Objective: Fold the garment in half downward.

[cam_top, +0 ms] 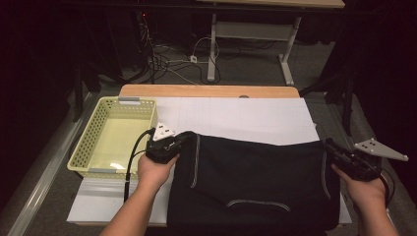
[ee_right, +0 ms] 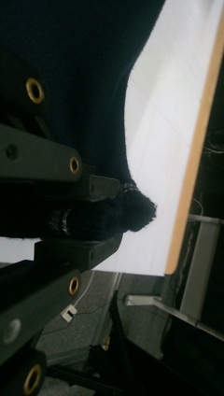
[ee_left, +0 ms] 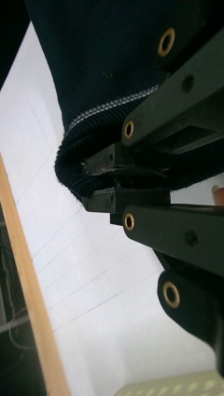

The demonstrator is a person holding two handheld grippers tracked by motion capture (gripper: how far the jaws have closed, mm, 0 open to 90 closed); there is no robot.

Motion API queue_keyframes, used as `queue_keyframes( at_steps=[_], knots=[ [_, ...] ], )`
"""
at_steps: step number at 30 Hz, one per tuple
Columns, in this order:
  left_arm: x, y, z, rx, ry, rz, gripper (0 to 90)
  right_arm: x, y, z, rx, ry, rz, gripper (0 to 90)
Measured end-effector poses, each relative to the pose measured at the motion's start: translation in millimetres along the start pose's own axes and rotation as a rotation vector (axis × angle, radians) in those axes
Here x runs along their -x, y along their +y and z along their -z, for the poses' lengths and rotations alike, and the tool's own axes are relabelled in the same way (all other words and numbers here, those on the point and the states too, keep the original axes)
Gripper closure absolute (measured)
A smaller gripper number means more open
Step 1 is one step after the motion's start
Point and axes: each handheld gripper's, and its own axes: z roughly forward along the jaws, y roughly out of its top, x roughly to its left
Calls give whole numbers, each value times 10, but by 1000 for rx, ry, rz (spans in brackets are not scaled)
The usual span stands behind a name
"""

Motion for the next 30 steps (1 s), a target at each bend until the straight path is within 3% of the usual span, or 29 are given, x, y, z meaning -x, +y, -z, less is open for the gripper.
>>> queue_keyframes(
  at_steps=[8, 13, 15, 18, 20, 21, 23, 26, 30],
  knots=[
    [-184, 197, -328, -68, 81, 16, 819, 119, 135, -406, -26, -10, 16, 752],
    [-316, 346, -375, -73, 116, 12, 818, 154, 179, -676, -37, 4, 10, 752],
    [-377, 421, -377, -84, 151, 7, 818, 158, 288, -739, -26, 5, 28, 752],
    [-448, 514, -408, -86, 186, 37, 815, 152, 511, -785, 22, 30, 31, 740],
    [-474, 517, -490, -128, 159, 56, 779, 170, 572, -876, -1, 69, 3, 656],
    [-466, 499, -530, -145, 164, 55, 705, 184, 560, -943, -31, 75, -14, 567],
    [-451, 483, -555, -157, 175, 55, 546, 201, 489, -1017, -49, 46, -38, 472],
    [-333, 395, -568, -123, 99, 66, 492, 203, 338, -1003, -66, 58, -50, 458],
    [-153, 253, -530, -97, 29, 31, 465, 129, 117, -832, -67, 81, -34, 465]
  ],
)
